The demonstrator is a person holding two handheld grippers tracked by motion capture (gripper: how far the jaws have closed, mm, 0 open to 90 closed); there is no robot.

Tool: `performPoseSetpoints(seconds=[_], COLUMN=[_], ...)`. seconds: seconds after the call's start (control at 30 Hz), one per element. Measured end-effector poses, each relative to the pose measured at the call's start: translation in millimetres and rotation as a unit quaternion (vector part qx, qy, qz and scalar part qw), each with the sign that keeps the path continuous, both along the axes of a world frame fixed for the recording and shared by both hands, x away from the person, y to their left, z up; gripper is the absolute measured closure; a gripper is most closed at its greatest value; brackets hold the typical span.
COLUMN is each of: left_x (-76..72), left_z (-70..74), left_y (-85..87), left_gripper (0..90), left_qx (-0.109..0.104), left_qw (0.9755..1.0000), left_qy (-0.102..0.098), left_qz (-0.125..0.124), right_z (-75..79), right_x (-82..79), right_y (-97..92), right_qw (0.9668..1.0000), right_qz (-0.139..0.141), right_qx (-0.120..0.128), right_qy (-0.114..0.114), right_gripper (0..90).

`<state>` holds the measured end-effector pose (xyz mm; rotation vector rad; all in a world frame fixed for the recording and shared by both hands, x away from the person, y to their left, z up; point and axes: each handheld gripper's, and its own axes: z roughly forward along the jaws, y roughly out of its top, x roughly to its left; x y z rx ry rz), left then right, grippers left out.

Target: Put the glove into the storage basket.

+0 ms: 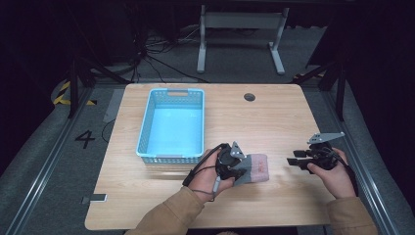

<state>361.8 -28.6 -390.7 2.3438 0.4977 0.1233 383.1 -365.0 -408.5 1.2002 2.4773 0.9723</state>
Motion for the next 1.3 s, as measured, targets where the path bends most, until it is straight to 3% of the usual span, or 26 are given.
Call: performPoseSetpoints(seconds=[0.23,0.53,0.93,1.3], left_x=[3.9,12.4,32.9,51.3], left_z=[15.3,35.3,56.5,64.0], left_y=[20.7,52.8,100.4,132.9], left_gripper=[68.7,68.6,68.4,68.4], left_qx=[-0.007,-0.012,-0.027,-0.023], left_qw=[0.9999,0.9990,0.9967,0.9947], left_qy=[-0.008,-0.019,-0.025,-0.036], left_qz=[0.012,0.038,0.073,0.094], right_z=[-3.5,-5.2,-9.1,-11.8], right_x=[9.7,15.3,17.1,11.8], right_y=[5.6,8.9,9.5,3.7], right_qw=[0.9999,0.9998,0.9996,0.9997], right_qz=[0.010,0.015,0.027,0.020], right_qx=[0.004,-0.010,-0.011,-0.009], right_qy=[0.000,-0.007,0.003,0.007], right_gripper=[56.3,59.3,60.0,59.5])
